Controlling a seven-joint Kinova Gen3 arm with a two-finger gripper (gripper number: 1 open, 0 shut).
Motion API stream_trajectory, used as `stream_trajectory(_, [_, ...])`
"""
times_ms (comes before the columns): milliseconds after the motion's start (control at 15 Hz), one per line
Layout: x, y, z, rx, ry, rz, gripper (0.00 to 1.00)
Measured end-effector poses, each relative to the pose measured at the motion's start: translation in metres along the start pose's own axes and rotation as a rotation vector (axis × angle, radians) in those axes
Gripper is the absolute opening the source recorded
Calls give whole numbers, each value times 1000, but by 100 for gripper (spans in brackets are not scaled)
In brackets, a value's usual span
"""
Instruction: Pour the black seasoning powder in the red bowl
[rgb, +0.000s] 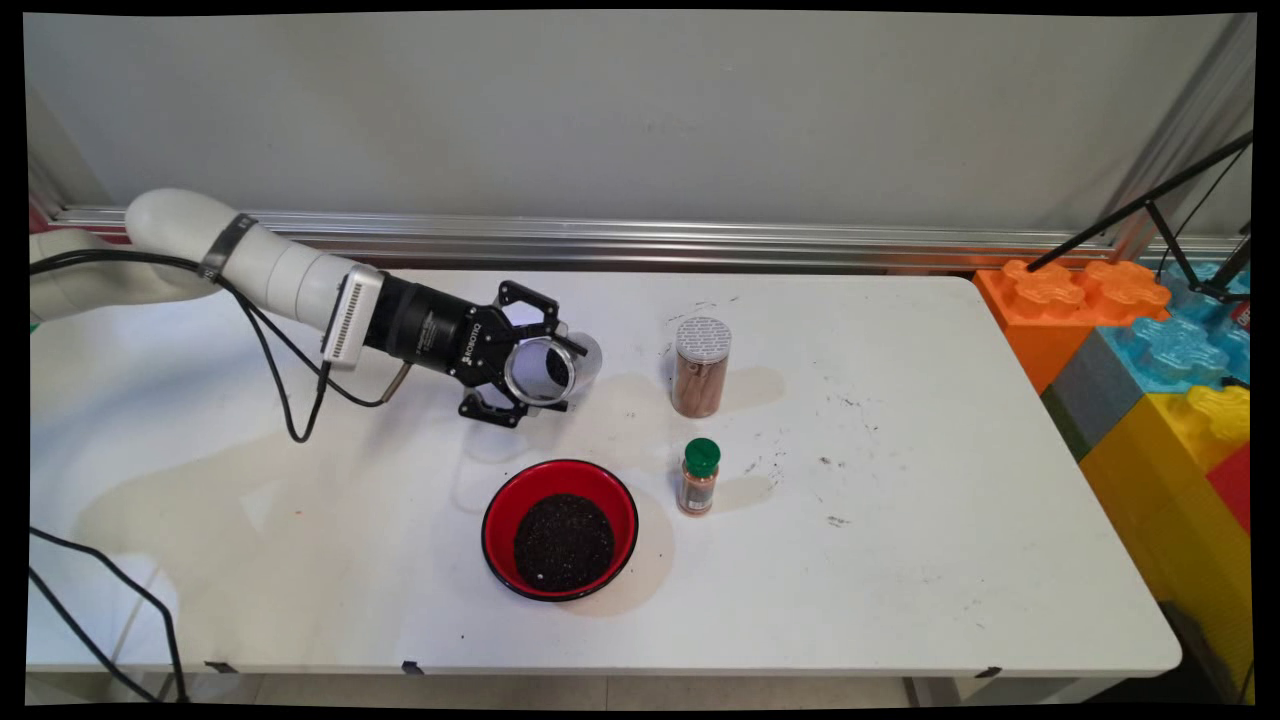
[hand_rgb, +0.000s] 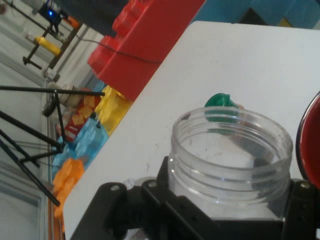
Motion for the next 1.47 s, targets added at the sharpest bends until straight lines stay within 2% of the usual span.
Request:
stream_trajectory(400, [3,4,1,-18,13,112,0])
stream_trajectory(1000, [2,11,2,-55,31,327,0])
stream_trajectory(1467, [0,13,6,-68,51,469,0])
